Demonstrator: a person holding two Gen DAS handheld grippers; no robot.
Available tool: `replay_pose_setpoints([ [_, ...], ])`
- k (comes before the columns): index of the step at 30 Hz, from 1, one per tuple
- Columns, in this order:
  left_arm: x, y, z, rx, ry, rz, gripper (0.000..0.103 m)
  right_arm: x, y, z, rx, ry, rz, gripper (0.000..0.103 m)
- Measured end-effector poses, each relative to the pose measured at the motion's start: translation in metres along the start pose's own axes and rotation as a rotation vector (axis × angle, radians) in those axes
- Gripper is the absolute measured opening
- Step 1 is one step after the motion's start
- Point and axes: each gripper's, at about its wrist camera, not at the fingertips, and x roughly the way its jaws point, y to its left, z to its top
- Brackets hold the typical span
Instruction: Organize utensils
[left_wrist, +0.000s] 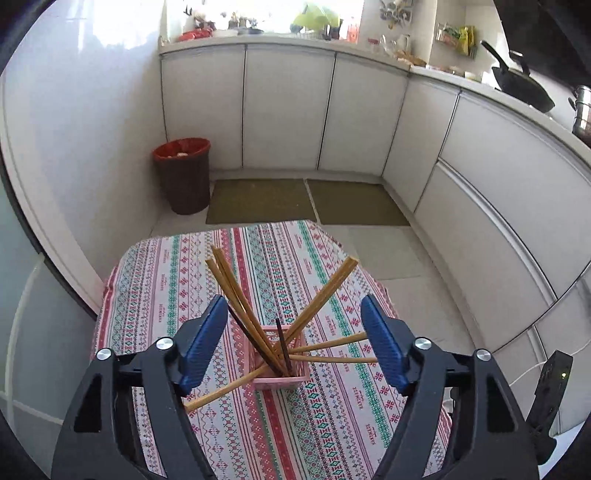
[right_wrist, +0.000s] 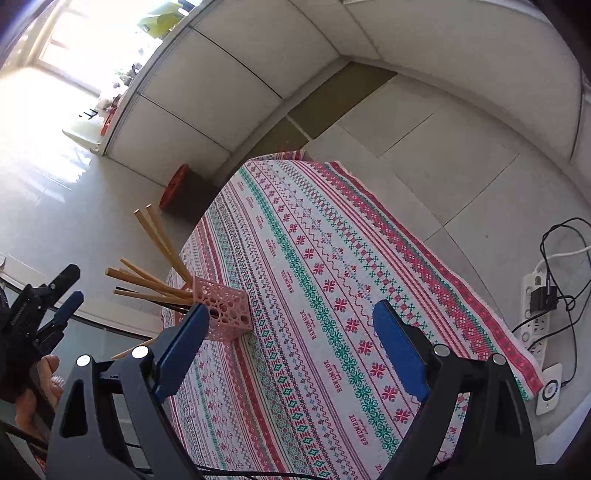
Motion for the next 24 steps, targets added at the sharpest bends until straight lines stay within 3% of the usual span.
replay_pose_setpoints([
  [3, -0.05, 0.001, -0.006, 0.002, -0.14, 0.1, 0.096, -0.032, 0.025, -0.008, -0.082, -0.135, -0.049, 0.088],
  [6, -0.098, -0.003, -0.025, 0.019, -0.29, 0.186, 0.096, -0.074, 0.054, -0.026, -0.124, -0.272, -0.069, 0.091],
  [7, -0.107, -0.006, -0.033, 0.022, -0.292, 0.206, 0.096, -0.086, 0.063, -0.031, -0.131, -0.303, -0.073, 0.096],
  [10, -0.122, -0.012, -0.057, 0.023, -0.242, 0.236, 0.096, -0.119, 0.092, -0.045, -0.188, -0.374, -0.119, 0.096],
  [13, -0.147, -0.012, -0.087, -0.015, -0.305, 0.276, 0.096, -0.147, 0.109, -0.062, -0.224, -0.427, -0.213, 0.096],
  [17, -0.176, -0.004, -0.103, -0.093, -0.316, 0.273, 0.096, -0.167, 0.122, -0.079, -0.327, -0.364, -0.347, 0.096],
  [20, -0.186, -0.009, -0.107, -0.074, -0.265, 0.291, 0.096, -0.185, 0.129, -0.093, -0.355, -0.368, -0.372, 0.096],
  [24, -0.196, -0.008, -0.116, -0.074, -0.238, 0.248, 0.096, -0.202, 0.14, -0.107, -0.392, -0.394, -0.404, 0.096],
])
